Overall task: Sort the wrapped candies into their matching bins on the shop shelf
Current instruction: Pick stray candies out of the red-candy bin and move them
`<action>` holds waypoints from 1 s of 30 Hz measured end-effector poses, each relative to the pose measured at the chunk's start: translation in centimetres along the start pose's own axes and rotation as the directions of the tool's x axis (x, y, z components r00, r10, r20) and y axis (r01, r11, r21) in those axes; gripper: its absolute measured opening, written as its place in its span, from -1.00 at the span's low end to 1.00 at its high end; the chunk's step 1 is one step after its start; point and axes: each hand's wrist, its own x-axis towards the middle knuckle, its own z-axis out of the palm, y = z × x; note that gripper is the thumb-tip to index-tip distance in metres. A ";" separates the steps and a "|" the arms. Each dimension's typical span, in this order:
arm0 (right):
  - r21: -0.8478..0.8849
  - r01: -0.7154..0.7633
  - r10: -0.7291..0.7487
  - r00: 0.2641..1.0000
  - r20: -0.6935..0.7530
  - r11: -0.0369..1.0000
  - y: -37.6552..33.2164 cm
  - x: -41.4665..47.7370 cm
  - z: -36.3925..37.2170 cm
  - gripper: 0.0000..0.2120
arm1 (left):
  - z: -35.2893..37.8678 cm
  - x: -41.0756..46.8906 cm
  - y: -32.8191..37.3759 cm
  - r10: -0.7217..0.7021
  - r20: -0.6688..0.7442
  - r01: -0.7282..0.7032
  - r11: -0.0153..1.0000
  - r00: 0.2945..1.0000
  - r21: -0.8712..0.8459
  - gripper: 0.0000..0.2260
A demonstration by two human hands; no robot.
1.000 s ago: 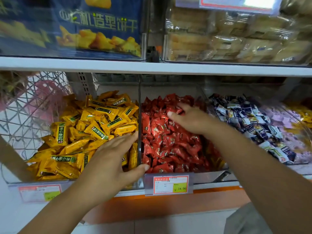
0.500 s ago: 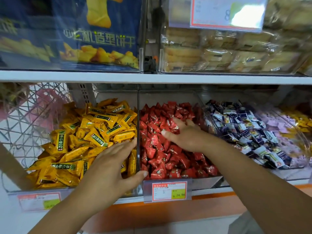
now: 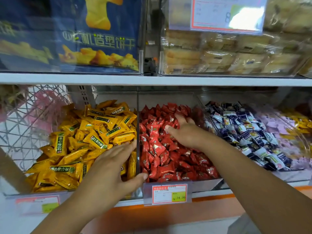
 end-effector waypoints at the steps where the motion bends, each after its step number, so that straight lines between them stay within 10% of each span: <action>1: -0.006 -0.039 0.039 0.999 0.018 0.999 -0.4 0.7 0.6 -0.27 | 0.0 0.0 0.0 -0.001 0.007 0.001 1.000 1.000 0.001 -0.19; 9: -0.195 0.172 -0.129 0.968 0.216 0.966 -1.5 -0.1 0.3 -0.42 | -0.4 0.1 0.2 -0.010 0.049 0.010 1.000 0.999 -0.005 -0.24; 18: -0.065 0.010 -0.026 0.968 -0.251 0.998 -2.0 5.3 0.6 -0.30 | -0.2 -0.1 -0.1 0.001 0.023 -0.001 1.000 1.000 -0.008 -0.18; 30: -0.257 0.197 -0.156 0.973 0.171 0.946 -1.4 -0.3 0.6 -0.40 | -0.2 0.2 -0.2 0.003 0.029 -0.002 1.000 1.000 -0.015 -0.14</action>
